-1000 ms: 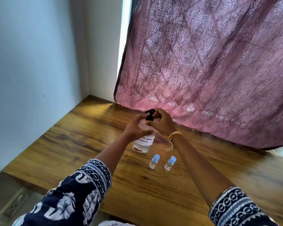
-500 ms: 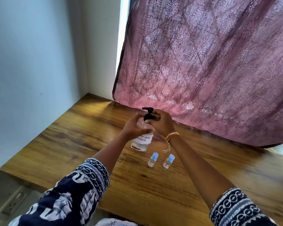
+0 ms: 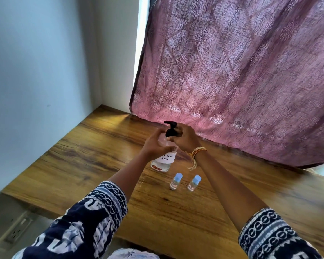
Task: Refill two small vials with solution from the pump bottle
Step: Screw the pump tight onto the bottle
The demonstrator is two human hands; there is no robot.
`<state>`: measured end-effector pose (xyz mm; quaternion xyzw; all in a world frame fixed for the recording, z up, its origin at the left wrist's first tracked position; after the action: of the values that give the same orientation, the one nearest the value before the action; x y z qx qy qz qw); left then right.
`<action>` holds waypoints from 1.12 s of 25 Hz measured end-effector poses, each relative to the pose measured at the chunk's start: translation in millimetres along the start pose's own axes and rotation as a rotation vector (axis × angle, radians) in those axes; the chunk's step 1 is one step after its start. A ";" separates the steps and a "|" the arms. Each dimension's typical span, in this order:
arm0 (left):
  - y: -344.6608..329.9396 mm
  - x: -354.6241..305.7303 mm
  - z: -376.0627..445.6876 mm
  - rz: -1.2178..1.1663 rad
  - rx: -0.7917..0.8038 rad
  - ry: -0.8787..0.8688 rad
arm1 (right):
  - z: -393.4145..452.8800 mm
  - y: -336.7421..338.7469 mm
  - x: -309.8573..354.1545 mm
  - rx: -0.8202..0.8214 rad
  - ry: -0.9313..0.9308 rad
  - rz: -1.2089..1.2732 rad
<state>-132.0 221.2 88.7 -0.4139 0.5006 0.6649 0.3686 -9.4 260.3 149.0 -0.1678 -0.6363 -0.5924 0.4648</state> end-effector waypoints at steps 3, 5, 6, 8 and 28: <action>-1.3 0.0 -1.2 0.002 -0.022 -0.015 | -1.8 -1.2 0.1 -0.106 0.007 -0.045; -1.5 1.0 0.0 0.011 -0.020 -0.017 | -4.7 -1.2 0.9 -0.160 0.002 -0.049; -1.2 1.8 0.7 0.014 -0.014 -0.013 | -5.9 -0.7 1.7 -0.169 0.002 -0.044; -0.7 3.5 1.9 0.019 0.011 0.002 | -7.6 1.0 1.7 -0.163 0.010 -0.022; -20.1 55.3 -26.2 -0.022 0.270 0.212 | -88.0 22.2 -106.2 -0.035 -0.342 -0.191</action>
<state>-130.3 204.5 26.5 -0.4339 0.6169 0.5401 0.3734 96.5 221.3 66.6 -0.2131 -0.7085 -0.6077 0.2887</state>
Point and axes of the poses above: each hand's wrist, its own z-axis towards the middle knuckle, its own y-axis out of the back of the hand, x = y × z, the point moved 7 cm from there along z, towards the middle knuckle, and after that the axes turned 1 degree about -x, right-handed, at the moved point
